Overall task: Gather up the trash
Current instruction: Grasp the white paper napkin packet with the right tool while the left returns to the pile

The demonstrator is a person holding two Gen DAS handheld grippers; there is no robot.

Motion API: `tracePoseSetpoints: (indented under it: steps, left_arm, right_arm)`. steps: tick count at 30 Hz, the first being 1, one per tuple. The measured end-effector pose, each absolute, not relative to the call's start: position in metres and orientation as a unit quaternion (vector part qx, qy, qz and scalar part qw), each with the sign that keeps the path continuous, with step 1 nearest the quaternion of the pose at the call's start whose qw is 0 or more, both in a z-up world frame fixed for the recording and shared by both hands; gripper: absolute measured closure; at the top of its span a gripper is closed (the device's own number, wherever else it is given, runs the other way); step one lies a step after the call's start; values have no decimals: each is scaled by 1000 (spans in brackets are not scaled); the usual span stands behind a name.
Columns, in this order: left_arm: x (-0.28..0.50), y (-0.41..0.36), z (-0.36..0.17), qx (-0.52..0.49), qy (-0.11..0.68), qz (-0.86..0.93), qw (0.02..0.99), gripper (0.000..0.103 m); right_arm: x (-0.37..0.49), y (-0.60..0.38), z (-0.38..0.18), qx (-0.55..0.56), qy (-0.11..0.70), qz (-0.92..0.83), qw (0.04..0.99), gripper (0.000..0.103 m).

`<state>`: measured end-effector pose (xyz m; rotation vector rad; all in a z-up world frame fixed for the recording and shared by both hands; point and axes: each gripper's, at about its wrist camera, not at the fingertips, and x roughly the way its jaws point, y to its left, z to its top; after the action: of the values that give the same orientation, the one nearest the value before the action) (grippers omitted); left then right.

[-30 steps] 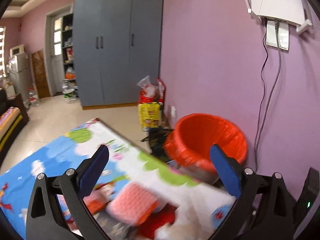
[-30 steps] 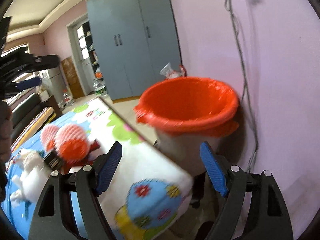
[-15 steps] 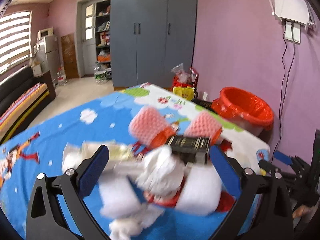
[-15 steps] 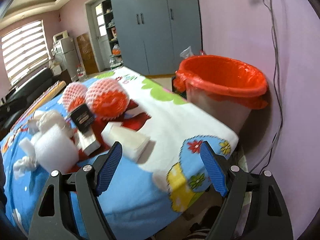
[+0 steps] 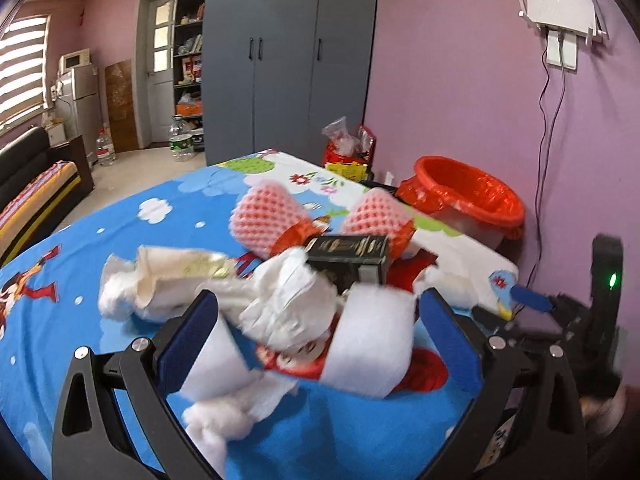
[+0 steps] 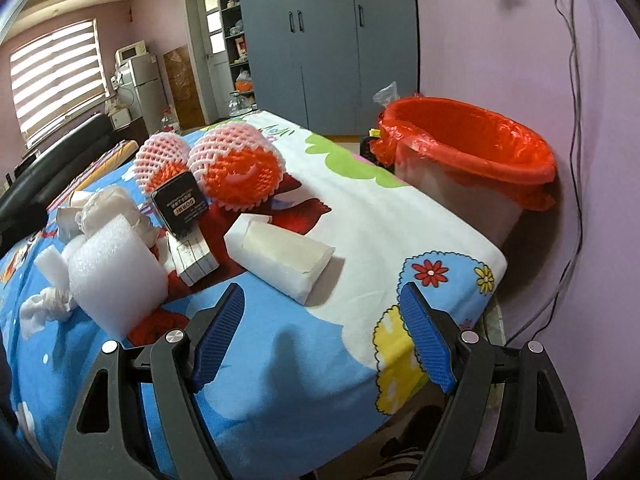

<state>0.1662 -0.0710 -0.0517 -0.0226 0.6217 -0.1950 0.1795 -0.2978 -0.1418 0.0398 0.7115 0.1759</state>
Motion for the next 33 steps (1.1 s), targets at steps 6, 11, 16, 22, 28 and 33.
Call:
tracePoseSetpoints:
  steps: [6, 11, 16, 22, 28, 33]
  left_arm:
    - [198, -93, -47, -44, 321, -106, 940, 6]
    - [225, -115, -51, -44, 329, -95, 939, 6]
    - [234, -126, -55, -51, 334, -100, 936, 10]
    - [231, -134, -54, -59, 300, -97, 947, 10]
    - [240, -138, -66, -42, 306, -80, 948, 10]
    - [235, -135, -68, -6, 296, -44, 954, 9]
  right_arm:
    - [188, -297, -149, 11, 351, 94, 932, 27]
    - [199, -299, -152, 9, 349, 107, 931, 27]
    - [215, -299, -156, 0, 351, 127, 928, 27]
    - [233, -299, -158, -9, 346, 150, 926, 26]
    - [238, -297, -160, -16, 340, 171, 925, 26]
    - [244, -292, -159, -13, 340, 186, 922, 33]
